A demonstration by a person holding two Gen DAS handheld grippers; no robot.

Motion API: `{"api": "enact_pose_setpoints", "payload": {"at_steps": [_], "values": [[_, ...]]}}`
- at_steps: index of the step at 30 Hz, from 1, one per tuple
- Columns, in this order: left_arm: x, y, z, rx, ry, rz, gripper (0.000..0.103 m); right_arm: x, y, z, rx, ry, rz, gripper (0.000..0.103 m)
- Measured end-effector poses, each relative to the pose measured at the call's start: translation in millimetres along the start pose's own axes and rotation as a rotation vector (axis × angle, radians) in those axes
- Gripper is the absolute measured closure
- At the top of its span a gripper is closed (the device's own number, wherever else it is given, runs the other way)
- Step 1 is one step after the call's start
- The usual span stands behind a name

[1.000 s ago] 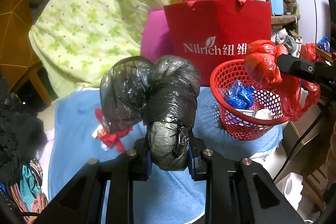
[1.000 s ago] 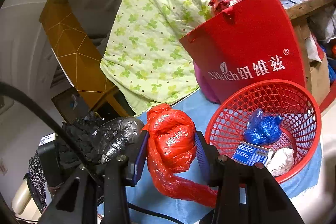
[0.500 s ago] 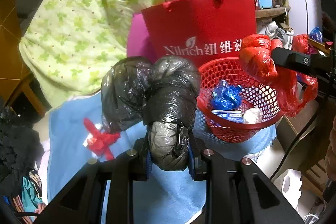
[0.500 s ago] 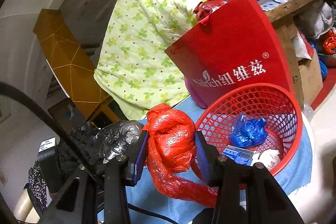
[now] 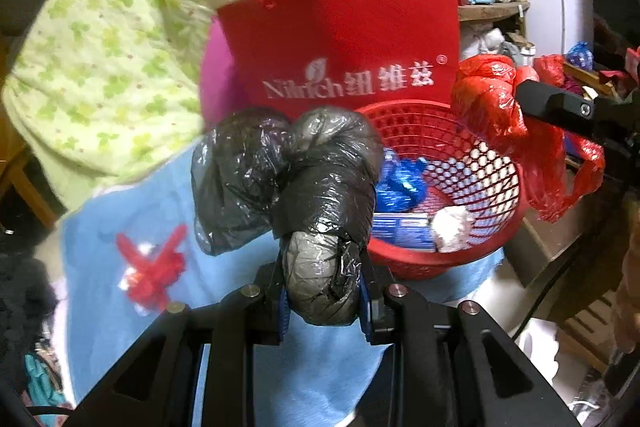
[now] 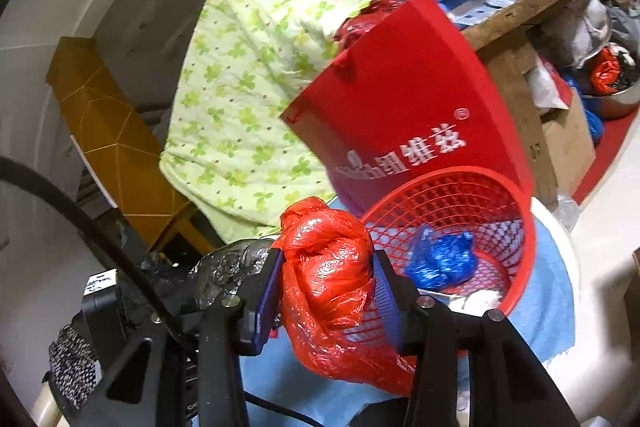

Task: Collect trash
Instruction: 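Release the black bags with the left tool while the right tool releases the red bag into the basket, then move both open tools back over the blue towel toward the remaining trash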

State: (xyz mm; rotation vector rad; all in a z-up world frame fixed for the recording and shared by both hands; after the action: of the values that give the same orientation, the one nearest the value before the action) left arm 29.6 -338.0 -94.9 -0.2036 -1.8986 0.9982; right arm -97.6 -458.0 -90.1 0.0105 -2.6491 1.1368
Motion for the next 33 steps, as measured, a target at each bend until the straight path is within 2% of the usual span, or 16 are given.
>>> {"api": "enact_pose_setpoints", "payload": {"at_steps": [8,10,11,12,13,14,17,21,25,29,31,33], "values": [[-34,-27,21,-0.005,0.151,-0.008,0.073,-23,-12,39,-0.064,0.106,0.017,0.055],[-42,-36,25,-0.010,0.185,-0.003,0.070,-33,-13,48,-0.087,0.130,0.007,0.054],[-47,-40,25,-0.011,0.189,0.002,0.061,-38,-13,53,-0.107,0.142,-0.003,0.052],[-50,-43,24,-0.010,0.176,0.011,0.044,-41,-12,58,-0.128,0.144,-0.010,0.046],[-50,-44,23,-0.007,0.162,0.019,0.037,-44,-12,60,-0.146,0.139,-0.011,0.041],[-50,-44,18,0.002,0.147,0.039,0.033,-45,-12,61,-0.157,0.141,-0.007,0.030],[-44,-35,-1,0.042,0.149,0.057,0.033,-46,-9,57,-0.122,0.145,0.001,0.027],[-42,-2,-53,0.116,0.058,0.037,0.031,-43,-7,33,-0.023,0.141,0.023,0.027],[-49,62,-135,0.262,-0.079,-0.051,0.030,-47,0,-14,0.117,0.089,0.031,0.027],[-57,131,-224,0.413,-0.279,-0.148,0.029,-74,25,-79,0.288,0.024,-0.012,0.027],[-62,162,-261,0.481,-0.362,-0.180,0.025,-98,48,-111,0.377,-0.007,-0.063,0.027],[-71,190,-292,0.534,-0.407,-0.222,0.017,-126,75,-132,0.437,-0.018,-0.131,0.027]]}}
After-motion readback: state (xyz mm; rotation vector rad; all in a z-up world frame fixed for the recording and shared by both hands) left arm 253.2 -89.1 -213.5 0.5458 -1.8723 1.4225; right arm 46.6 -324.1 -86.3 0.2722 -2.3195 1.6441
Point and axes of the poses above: each gripper's, at about its wrist camera, not at the fingertips, and x roughly against the way its jaws point, z to its right, y to its underside, the point moved 6 cm from there along -x, roughly the way its jaws point, and after that the axes turned 1 degree about -x, right-handed, at the moved point
